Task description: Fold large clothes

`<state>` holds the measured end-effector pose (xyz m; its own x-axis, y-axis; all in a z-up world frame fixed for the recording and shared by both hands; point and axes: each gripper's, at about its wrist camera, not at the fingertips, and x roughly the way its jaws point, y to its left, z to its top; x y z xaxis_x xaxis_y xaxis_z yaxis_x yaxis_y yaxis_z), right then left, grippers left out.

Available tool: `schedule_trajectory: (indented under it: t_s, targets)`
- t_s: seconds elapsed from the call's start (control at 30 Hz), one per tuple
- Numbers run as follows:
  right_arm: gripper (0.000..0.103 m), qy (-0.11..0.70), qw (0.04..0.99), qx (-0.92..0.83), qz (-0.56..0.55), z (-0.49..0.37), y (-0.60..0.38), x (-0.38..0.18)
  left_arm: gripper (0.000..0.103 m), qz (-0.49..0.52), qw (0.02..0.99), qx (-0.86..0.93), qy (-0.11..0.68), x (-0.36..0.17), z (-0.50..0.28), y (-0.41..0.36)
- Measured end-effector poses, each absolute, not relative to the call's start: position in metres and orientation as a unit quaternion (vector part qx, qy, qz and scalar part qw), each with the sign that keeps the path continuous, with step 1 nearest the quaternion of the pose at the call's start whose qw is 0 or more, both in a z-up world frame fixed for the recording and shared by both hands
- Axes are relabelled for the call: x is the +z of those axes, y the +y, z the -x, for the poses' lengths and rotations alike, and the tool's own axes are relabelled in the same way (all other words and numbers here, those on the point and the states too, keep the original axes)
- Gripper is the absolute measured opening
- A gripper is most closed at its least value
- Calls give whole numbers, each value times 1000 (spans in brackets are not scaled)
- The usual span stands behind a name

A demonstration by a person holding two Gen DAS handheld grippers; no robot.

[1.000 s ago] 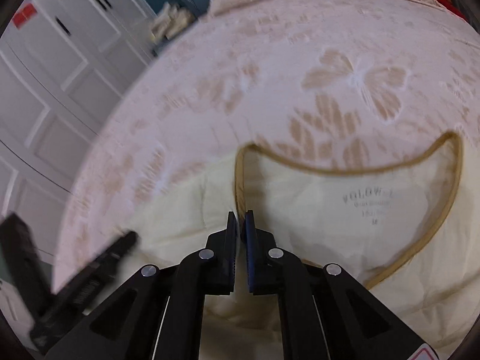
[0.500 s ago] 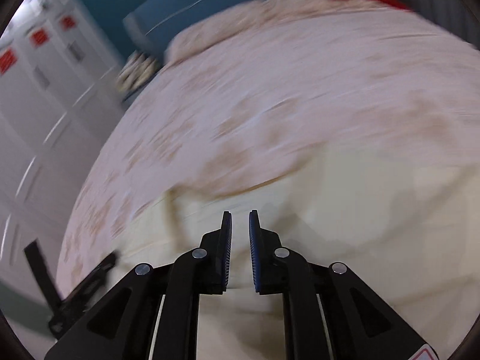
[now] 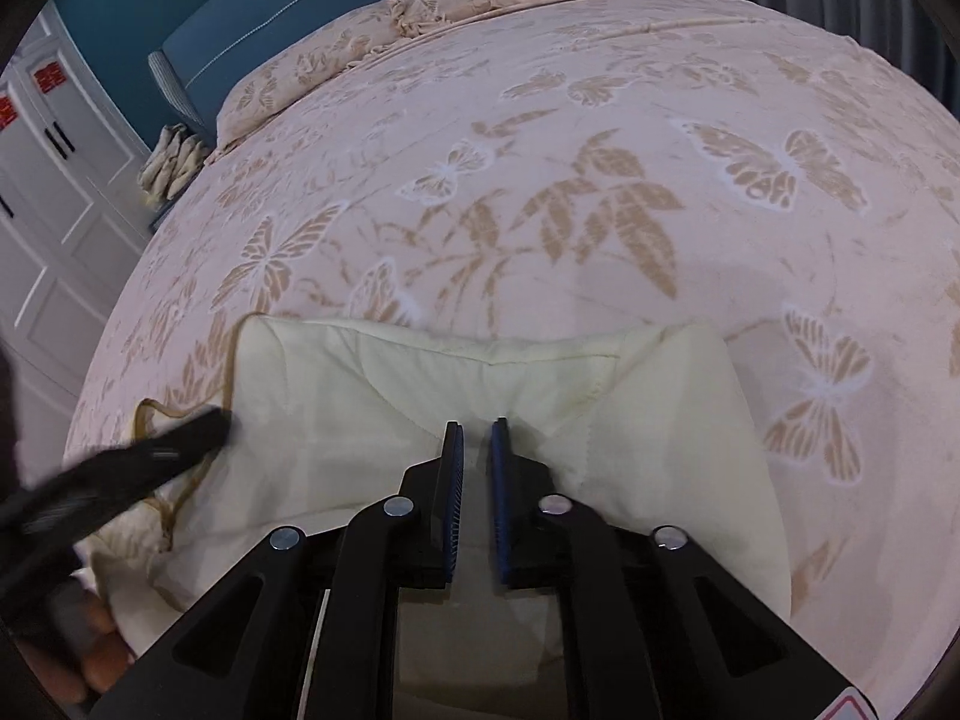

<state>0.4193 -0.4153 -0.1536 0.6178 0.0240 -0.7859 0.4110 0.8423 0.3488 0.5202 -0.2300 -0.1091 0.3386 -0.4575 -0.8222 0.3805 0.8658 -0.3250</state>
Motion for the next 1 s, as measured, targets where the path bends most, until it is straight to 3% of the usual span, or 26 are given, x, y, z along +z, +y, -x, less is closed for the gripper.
schedule_trajectory:
  t_s: [0.23,0.3,0.47,0.5,0.6,0.73,0.87,0.9,1.0]
  targets:
    - [0,387,863,-99,-310,-411,-430,-166,30,13,845,-210,491,-136,-520,-237]
    - [0,381,868,-107,-300,-411,-427,-165,1,33,853,-181,488,-140,-525,-222]
    - [1,375,875,-160,-263,-405,-421,-143,1,68,865,-185,461,-116,-515,-190]
    - [14,362,884,-173,-241,-403,-413,-126,4,69,873,-193,443,-106,-510,-182]
    - [14,356,903,-125,-206,-417,-384,-95,21,49,897,-178,402,-76,-510,-143]
    - [12,447,884,9,-137,-489,-294,-103,20,12,890,-126,437,-87,-543,-114]
    - [11,495,866,26,-64,-522,-244,-139,20,5,866,-127,484,-121,-557,-112]
    - [3,493,868,21,-53,-522,-242,-143,20,0,868,-130,480,-125,-557,-113]
    - [0,476,877,-8,-63,-518,-265,-140,20,-7,872,-136,470,-133,-554,-113]
